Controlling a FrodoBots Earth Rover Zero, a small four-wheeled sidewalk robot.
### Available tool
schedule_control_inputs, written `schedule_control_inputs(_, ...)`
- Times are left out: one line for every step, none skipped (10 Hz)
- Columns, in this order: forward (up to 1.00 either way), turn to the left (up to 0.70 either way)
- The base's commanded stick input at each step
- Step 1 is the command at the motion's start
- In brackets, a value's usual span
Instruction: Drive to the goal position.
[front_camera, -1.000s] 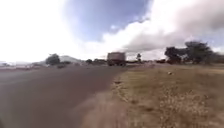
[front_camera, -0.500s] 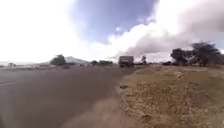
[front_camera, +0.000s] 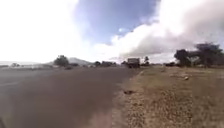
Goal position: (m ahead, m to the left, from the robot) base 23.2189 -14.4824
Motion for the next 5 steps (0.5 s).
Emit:
schedule_control_inputs(0.89,0.0)
schedule_control_inputs(0.91,0.0)
schedule_control_inputs(0.88,0.0)
schedule_control_inputs(0.87,0.0)
schedule_control_inputs(0.89,0.0)
